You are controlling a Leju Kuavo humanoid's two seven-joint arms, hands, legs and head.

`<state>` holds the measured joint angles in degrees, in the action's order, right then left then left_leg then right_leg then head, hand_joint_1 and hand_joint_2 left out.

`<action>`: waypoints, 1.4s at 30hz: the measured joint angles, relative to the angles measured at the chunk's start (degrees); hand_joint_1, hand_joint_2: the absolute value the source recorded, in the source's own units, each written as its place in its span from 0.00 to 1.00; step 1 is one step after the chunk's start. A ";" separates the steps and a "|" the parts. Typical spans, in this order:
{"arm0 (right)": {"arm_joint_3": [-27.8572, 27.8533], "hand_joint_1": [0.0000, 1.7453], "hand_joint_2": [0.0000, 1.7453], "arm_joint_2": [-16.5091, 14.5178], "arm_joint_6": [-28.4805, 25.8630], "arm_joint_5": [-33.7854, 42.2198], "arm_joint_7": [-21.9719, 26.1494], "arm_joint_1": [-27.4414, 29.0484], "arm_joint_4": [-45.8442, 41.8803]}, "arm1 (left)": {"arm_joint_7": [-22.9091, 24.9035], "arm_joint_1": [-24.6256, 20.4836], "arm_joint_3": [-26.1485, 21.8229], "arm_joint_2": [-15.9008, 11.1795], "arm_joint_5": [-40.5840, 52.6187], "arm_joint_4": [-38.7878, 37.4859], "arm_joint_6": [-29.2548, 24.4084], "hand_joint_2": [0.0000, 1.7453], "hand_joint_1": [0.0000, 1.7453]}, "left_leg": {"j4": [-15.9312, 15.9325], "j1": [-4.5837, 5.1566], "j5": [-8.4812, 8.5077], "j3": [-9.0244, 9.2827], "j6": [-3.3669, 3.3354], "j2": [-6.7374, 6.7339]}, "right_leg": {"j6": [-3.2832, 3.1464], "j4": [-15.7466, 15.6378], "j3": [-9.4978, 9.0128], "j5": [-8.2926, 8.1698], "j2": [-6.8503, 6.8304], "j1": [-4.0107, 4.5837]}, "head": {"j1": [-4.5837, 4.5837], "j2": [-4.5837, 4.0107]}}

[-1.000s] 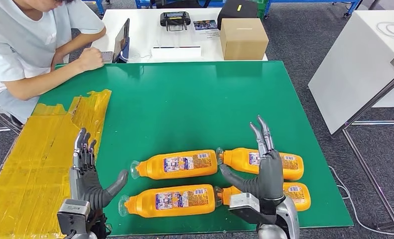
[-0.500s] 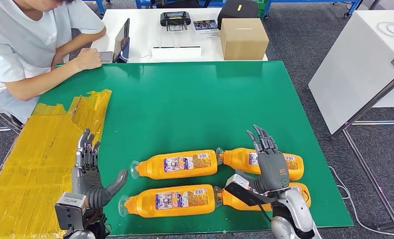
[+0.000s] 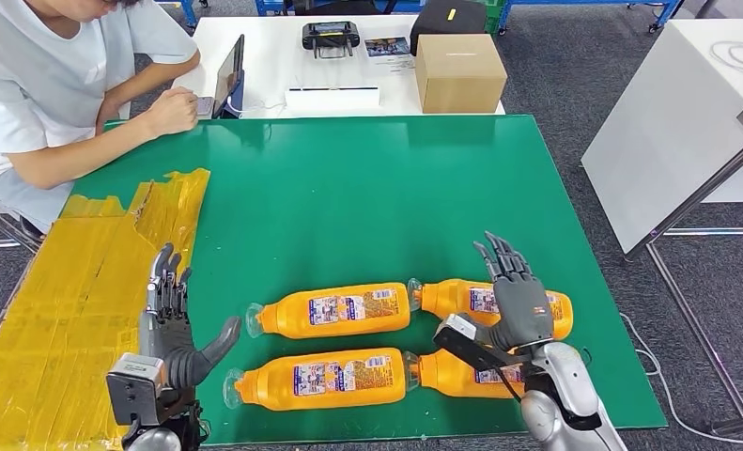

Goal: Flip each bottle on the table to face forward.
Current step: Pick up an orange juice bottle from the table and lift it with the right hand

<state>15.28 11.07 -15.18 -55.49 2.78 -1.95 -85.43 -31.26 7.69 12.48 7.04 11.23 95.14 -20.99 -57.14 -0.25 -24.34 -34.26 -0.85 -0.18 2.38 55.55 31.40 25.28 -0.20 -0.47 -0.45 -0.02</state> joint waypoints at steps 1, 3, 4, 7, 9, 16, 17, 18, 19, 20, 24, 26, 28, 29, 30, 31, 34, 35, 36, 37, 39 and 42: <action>-0.02 0.00 1.00 0.06 0.01 0.00 -0.01 -0.14 0.21 | 0.01 0.00 -0.03 0.01 0.00 -0.11 0.01 1.00 0.00 | 0.00 0.00 0.00 0.00 0.00 0.00 | 0.00 0.00 0.00 0.00 0.00 0.00 | -0.01 0.00; -0.03 0.00 1.00 0.14 0.02 0.00 -0.02 -0.36 0.59 | 0.02 -0.03 -0.05 0.05 0.00 -0.26 0.02 1.00 0.00 | 0.00 0.00 0.00 0.00 0.00 0.00 | 0.00 0.00 0.00 0.00 0.00 0.00 | -0.01 0.00; -0.04 0.00 1.00 0.19 0.05 -0.01 -0.05 -0.47 0.78 | 0.03 -0.06 -0.05 0.07 0.00 -0.34 0.04 1.00 0.00 | 0.00 0.00 0.00 0.00 0.00 0.00 | 0.00 0.00 0.00 0.00 0.00 0.00 | -0.01 0.00; -0.10 0.00 1.00 0.35 0.46 -0.02 -0.38 -0.89 1.37 | 0.14 -0.12 -0.09 0.08 -0.10 -0.59 0.37 1.00 0.00 | 0.00 0.00 0.00 -0.01 0.00 0.00 | 0.00 0.00 0.01 0.00 0.00 0.00 | 0.00 0.00; -0.22 0.00 1.00 0.51 1.05 -0.01 -0.64 -1.35 1.92 | 0.20 -0.21 -0.12 0.09 -0.33 -0.82 0.62 1.00 0.00 | 0.00 0.00 0.00 -0.01 0.00 0.00 | 0.00 0.00 0.01 0.00 0.00 0.00 | 0.00 0.00; -0.17 0.00 1.00 2.29 4.57 -1.55 -1.10 -2.97 5.38 | 0.33 -0.86 -0.24 0.11 -0.74 -2.05 1.31 1.00 0.00 | -0.01 0.00 0.00 -0.01 0.00 0.01 | 0.01 0.00 -0.01 -0.01 -0.01 0.00 | -0.01 0.00; -0.13 0.00 1.00 2.57 4.77 -1.83 -1.19 -3.05 5.92 | 0.33 -0.92 -0.26 0.12 -0.80 -2.25 1.40 1.00 0.00 | -0.01 0.01 0.00 -0.01 0.00 0.01 | 0.01 0.00 -0.01 -0.01 -0.01 0.00 | 0.00 0.00; -0.08 0.00 1.00 2.80 4.87 -2.05 -1.26 -3.11 6.38 | 0.33 -0.96 -0.28 0.13 -0.89 -2.40 1.48 1.00 0.00 | -0.01 0.01 0.00 -0.01 0.00 0.01 | 0.01 0.00 -0.01 -0.01 -0.01 0.00 | 0.00 0.00; -0.03 0.00 1.00 2.99 4.90 -2.24 -1.36 -3.17 6.78 | 0.33 -1.00 -0.30 0.15 -0.98 -2.55 1.54 1.00 0.00 | -0.01 0.01 0.00 -0.01 0.00 0.02 | 0.01 0.00 -0.01 -0.01 -0.01 0.00 | -0.01 0.00; 0.01 0.00 1.00 3.11 4.91 -2.44 -1.52 -3.21 7.12 | 0.33 -1.02 -0.32 0.19 -1.07 -2.69 1.57 1.00 0.00 | -0.01 0.01 0.00 -0.01 0.00 0.02 | 0.01 0.00 0.00 -0.01 -0.01 0.00 | -0.01 0.00; 0.16 0.00 1.00 3.51 5.07 -3.01 -2.12 -3.25 8.25 | 0.33 -1.03 -0.35 0.48 -1.14 -3.13 1.61 1.00 0.00 | -0.01 0.01 0.00 -0.01 0.00 0.02 | 0.01 0.00 0.01 -0.01 -0.01 0.00 | 0.00 0.00; 0.19 0.00 1.00 3.81 5.49 -3.26 -2.31 -3.25 8.75 | 0.34 -1.02 -0.35 0.56 -1.14 -3.28 1.63 1.00 0.00 | -0.01 0.01 0.00 -0.01 0.00 0.01 | 0.01 0.00 0.02 -0.01 -0.01 0.00 | -0.01 0.00; 0.19 0.00 1.00 4.14 6.08 -3.48 -2.46 -3.24 9.25 | 0.37 -1.02 -0.35 0.60 -1.14 -3.36 1.64 1.00 0.00 | -0.01 0.00 0.00 -0.01 0.00 0.01 | 0.01 0.00 0.02 -0.01 -0.01 0.00 | -0.01 0.00; 0.21 0.00 1.00 4.31 6.42 -3.59 -2.51 -3.25 9.51 | 0.38 -1.02 -0.36 0.60 -1.14 -3.39 1.66 1.00 0.00 | -0.01 0.00 0.00 -0.01 0.00 0.01 | 0.01 0.00 0.02 -0.01 -0.01 0.00 | -0.01 0.00; 0.25 0.00 1.00 4.47 6.76 -3.69 -2.55 -3.25 9.79 | 0.40 -1.02 -0.36 0.61 -1.14 -3.43 1.67 1.00 0.00 | -0.01 0.00 0.00 -0.02 0.00 0.01 | 0.01 0.00 0.01 -0.01 -0.01 0.00 | -0.01 0.00; 0.31 0.00 1.00 4.64 7.16 -3.82 -2.57 -3.27 10.13 | 0.43 -1.03 -0.37 0.61 -1.14 -3.49 1.68 1.00 0.00 | -0.01 0.01 0.00 -0.02 0.00 0.01 | 0.01 0.00 0.01 -0.01 -0.01 0.00 | 0.00 0.00; 0.56 0.00 1.00 5.20 8.24 -4.20 -2.77 -3.37 11.17 | 0.48 -1.04 -0.43 0.62 -1.20 -3.72 1.71 1.00 0.00 | -0.01 0.01 0.00 -0.02 0.00 0.01 | 0.01 0.00 0.01 -0.01 -0.01 -0.01 | 0.00 0.00; 0.64 0.00 1.00 5.38 8.44 -4.34 -3.01 -3.39 11.49 | 0.49 -1.04 -0.45 0.64 -1.21 -3.79 1.73 1.00 0.00 | -0.01 0.01 0.00 -0.02 0.00 0.02 | 0.01 0.00 0.00 -0.01 -0.01 -0.01 | 0.00 0.00; 0.71 0.00 1.00 5.54 8.59 -4.56 -3.40 -3.42 11.81 | 0.50 -1.04 -0.49 0.68 -1.22 -3.85 1.74 1.00 0.00 | -0.01 0.01 0.00 -0.02 0.00 0.02 | 0.01 0.00 0.00 -0.01 -0.01 -0.01 | 0.00 0.00; 0.76 0.00 1.00 5.64 8.67 -4.88 -3.91 -3.48 12.13 | 0.52 -1.04 -0.53 0.73 -1.23 -3.90 1.75 1.00 0.00 | -0.01 0.01 0.00 -0.03 0.00 0.02 | 0.01 0.00 0.00 -0.01 -0.01 -0.01 | 0.00 0.00; 0.82 0.00 1.00 5.78 8.90 -5.53 -4.92 -3.78 12.79 | 0.62 -1.05 -0.58 0.87 -1.24 -4.03 1.75 1.00 0.00 | -0.01 0.01 0.00 -0.02 0.00 0.02 | 0.01 0.00 0.01 -0.01 0.00 0.00 | -0.02 0.00; 0.87 0.00 1.00 5.92 9.35 -6.27 -5.95 -4.53 13.76 | 0.80 -1.06 -0.59 1.04 -1.27 -4.25 1.79 1.00 0.00 | -0.01 0.01 0.00 0.00 0.00 0.01 | 0.01 0.00 0.01 -0.01 0.00 0.00 | -0.01 0.00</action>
<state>16.15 16.98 -5.83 -61.76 -3.16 -6.48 -71.67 -30.45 6.63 11.89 8.08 9.96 90.89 -19.20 -57.15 -0.24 -24.34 -34.26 -0.85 -0.17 2.39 55.55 31.40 25.27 -0.19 -0.48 -0.46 -0.02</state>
